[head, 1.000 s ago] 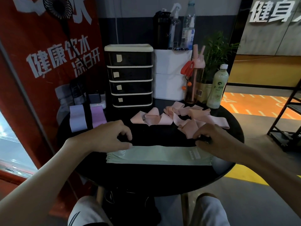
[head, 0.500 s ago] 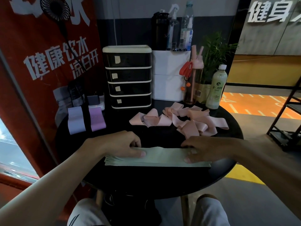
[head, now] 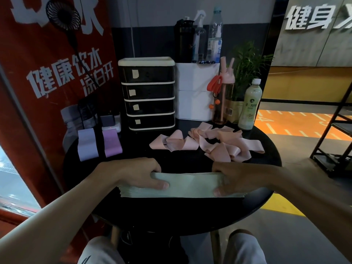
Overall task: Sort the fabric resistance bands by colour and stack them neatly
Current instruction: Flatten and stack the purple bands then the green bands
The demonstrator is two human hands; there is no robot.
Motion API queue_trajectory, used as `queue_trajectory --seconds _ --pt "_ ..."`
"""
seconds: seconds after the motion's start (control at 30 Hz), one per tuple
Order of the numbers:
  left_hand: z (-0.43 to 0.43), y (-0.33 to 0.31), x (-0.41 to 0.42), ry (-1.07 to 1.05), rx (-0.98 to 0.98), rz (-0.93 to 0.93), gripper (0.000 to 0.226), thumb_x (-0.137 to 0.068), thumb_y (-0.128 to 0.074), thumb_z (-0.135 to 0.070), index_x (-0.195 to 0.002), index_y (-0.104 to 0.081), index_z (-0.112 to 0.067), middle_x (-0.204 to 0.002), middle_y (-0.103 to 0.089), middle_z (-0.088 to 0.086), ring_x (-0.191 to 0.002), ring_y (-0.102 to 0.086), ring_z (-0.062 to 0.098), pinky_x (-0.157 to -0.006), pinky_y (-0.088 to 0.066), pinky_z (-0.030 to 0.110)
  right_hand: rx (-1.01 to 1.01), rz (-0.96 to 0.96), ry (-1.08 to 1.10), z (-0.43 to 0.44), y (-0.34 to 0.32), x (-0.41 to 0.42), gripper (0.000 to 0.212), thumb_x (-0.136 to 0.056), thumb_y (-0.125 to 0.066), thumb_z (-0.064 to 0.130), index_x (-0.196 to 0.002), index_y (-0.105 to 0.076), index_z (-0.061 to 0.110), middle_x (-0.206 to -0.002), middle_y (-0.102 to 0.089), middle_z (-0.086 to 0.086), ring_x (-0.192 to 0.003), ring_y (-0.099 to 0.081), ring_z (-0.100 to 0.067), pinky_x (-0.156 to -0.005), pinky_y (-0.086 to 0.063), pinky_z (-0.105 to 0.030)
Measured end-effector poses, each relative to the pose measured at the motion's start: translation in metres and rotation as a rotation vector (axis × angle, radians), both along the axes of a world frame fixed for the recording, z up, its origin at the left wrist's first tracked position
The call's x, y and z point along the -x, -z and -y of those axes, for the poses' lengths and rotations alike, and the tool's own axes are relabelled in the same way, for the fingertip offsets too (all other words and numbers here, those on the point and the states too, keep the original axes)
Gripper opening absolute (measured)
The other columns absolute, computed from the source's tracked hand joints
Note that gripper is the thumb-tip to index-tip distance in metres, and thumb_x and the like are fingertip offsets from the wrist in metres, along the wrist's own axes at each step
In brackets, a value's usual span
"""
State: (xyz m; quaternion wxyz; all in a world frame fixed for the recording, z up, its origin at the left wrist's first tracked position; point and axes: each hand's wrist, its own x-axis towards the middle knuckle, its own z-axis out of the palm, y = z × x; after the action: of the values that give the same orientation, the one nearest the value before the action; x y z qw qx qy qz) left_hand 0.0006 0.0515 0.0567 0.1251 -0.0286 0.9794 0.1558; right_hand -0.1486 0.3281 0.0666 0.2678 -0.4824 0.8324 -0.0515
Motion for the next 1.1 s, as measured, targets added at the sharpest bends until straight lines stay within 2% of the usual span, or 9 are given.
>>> queue_trajectory --seconds 0.1,0.27,0.37,0.47,0.6,0.7,0.77,1.0,1.1 --pt "-0.004 0.004 -0.011 -0.001 0.020 -0.086 0.048 -0.077 -0.058 -0.076 -0.088 -0.063 -0.029 -0.087 -0.067 -0.008 -0.076 -0.064 0.008 -0.075 -0.056 0.039 0.107 -0.058 0.009 -0.005 0.011 -0.001 0.045 -0.080 -0.061 0.065 -0.111 -0.047 0.036 -0.106 -0.052 0.014 -0.094 -0.055 -0.008 -0.082 -0.052 -0.034" --pt "-0.018 0.000 -0.030 0.023 0.247 -0.292 0.046 -0.083 -0.047 -0.077 -0.094 -0.052 -0.033 -0.083 -0.061 -0.012 -0.074 -0.057 0.004 -0.064 -0.041 0.028 0.222 -0.298 0.052 -0.009 0.010 -0.020 0.038 -0.082 -0.065 0.057 -0.105 -0.053 0.029 -0.098 -0.055 0.015 -0.086 -0.054 -0.005 -0.067 -0.045 -0.028" --pt "-0.016 -0.004 -0.027 0.056 0.426 -0.519 0.058 -0.079 -0.025 -0.083 -0.096 -0.046 -0.032 -0.086 -0.061 -0.011 -0.081 -0.060 0.013 -0.065 -0.039 0.032 0.324 -0.706 -0.018 -0.008 0.010 -0.021 0.052 -0.085 -0.053 0.063 -0.119 -0.051 0.024 -0.111 -0.057 0.008 -0.100 -0.055 -0.015 -0.078 -0.039 -0.031" --pt "-0.012 0.016 -0.023 0.158 0.498 -0.619 0.062 -0.080 -0.018 -0.079 -0.095 -0.046 -0.025 -0.084 -0.063 -0.006 -0.078 -0.063 0.019 -0.060 -0.037 0.033 0.221 -0.986 -0.102 -0.007 0.027 -0.017 0.060 -0.086 -0.033 0.065 -0.116 -0.054 0.017 -0.104 -0.064 -0.002 -0.091 -0.064 -0.023 -0.083 -0.048 -0.044" --pt "-0.006 0.038 -0.023 0.186 0.533 -0.606 0.059 -0.084 -0.020 -0.077 -0.102 -0.045 -0.026 -0.089 -0.060 -0.009 -0.076 -0.063 0.014 -0.059 -0.043 0.032 0.212 -0.884 -0.097 -0.011 0.039 -0.018 0.056 -0.093 -0.018 0.062 -0.114 -0.052 0.023 -0.100 -0.061 0.005 -0.090 -0.062 -0.018 -0.083 -0.047 -0.040" --pt "-0.003 0.028 -0.019 0.157 0.479 -0.495 0.059 -0.083 -0.022 -0.079 -0.099 -0.043 -0.026 -0.096 -0.059 -0.010 -0.086 -0.061 0.013 -0.066 -0.044 0.032 0.262 -0.684 -0.084 -0.011 0.031 -0.014 0.042 -0.094 -0.035 0.059 -0.119 -0.045 0.027 -0.110 -0.054 0.009 -0.098 -0.057 -0.011 -0.081 -0.047 -0.030" --pt "-0.002 0.021 -0.016 0.144 0.436 -0.420 0.057 -0.082 -0.029 -0.079 -0.099 -0.043 -0.026 -0.097 -0.060 -0.010 -0.089 -0.060 0.013 -0.071 -0.046 0.034 0.281 -0.576 -0.047 -0.009 0.024 -0.010 0.034 -0.094 -0.046 0.054 -0.117 -0.047 0.029 -0.107 -0.055 0.011 -0.096 -0.057 -0.012 -0.076 -0.048 -0.031" --pt "0.005 0.021 -0.018 0.133 0.417 -0.359 0.056 -0.078 -0.031 -0.086 -0.098 -0.038 -0.034 -0.093 -0.054 -0.015 -0.082 -0.056 0.006 -0.066 -0.042 0.030 0.236 -0.689 -0.104 -0.008 0.037 -0.002 0.046 -0.095 -0.041 0.057 -0.131 -0.035 0.029 -0.116 -0.049 0.007 -0.103 -0.051 -0.013 -0.081 -0.044 -0.029" --pt "0.015 0.023 -0.027 0.056 0.359 -0.378 0.048 -0.079 -0.047 -0.082 -0.094 -0.043 -0.036 -0.090 -0.052 -0.018 -0.080 -0.052 0.000 -0.068 -0.043 0.029 0.264 -0.675 -0.092 -0.010 0.037 -0.003 0.046 -0.095 -0.040 0.057 -0.131 -0.035 0.028 -0.116 -0.049 0.008 -0.102 -0.050 -0.011 -0.083 -0.046 -0.029"
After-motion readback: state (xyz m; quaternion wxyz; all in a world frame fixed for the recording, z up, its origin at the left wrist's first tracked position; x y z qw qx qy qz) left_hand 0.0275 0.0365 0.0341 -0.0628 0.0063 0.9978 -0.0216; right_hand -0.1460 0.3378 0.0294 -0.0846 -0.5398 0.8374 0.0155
